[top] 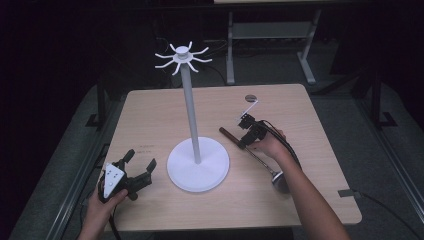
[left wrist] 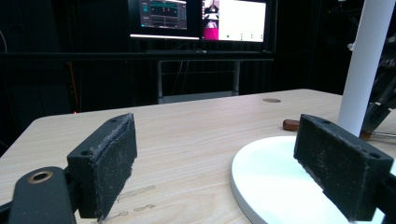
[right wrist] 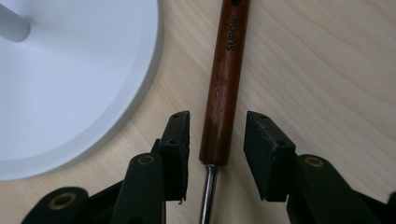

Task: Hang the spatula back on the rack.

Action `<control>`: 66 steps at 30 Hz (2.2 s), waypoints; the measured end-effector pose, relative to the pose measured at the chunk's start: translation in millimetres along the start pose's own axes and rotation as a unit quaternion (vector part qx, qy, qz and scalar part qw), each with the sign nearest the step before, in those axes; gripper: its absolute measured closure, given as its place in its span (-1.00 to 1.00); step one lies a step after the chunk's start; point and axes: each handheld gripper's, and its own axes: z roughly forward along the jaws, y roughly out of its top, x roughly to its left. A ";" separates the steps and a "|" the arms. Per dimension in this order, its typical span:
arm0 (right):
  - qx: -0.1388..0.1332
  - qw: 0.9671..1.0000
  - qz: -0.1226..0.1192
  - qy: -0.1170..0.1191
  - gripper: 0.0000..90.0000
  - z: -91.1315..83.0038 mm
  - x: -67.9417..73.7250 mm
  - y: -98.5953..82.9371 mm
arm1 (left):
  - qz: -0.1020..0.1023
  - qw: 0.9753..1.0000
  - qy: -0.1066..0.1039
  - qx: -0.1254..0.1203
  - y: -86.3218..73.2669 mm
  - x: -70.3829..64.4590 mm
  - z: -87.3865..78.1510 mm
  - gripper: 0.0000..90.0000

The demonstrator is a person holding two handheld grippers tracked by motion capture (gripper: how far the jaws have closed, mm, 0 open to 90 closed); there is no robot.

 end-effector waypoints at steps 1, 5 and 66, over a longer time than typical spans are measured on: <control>0.000 1.000 0.000 0.000 0.35 0.0 0.0 0.0 | 0.000 1.000 0.000 0.000 0.0 0.0 0.0 -0.72; 0.019 1.000 -0.003 -0.008 0.40 7.3 1.1 4.0 | 0.000 1.000 0.000 0.000 0.0 -0.1 0.1 -0.72; -0.199 0.980 0.032 -0.008 0.62 -98.2 7.8 -22.3 | 0.001 1.000 -0.001 0.000 0.0 -0.2 0.1 -0.72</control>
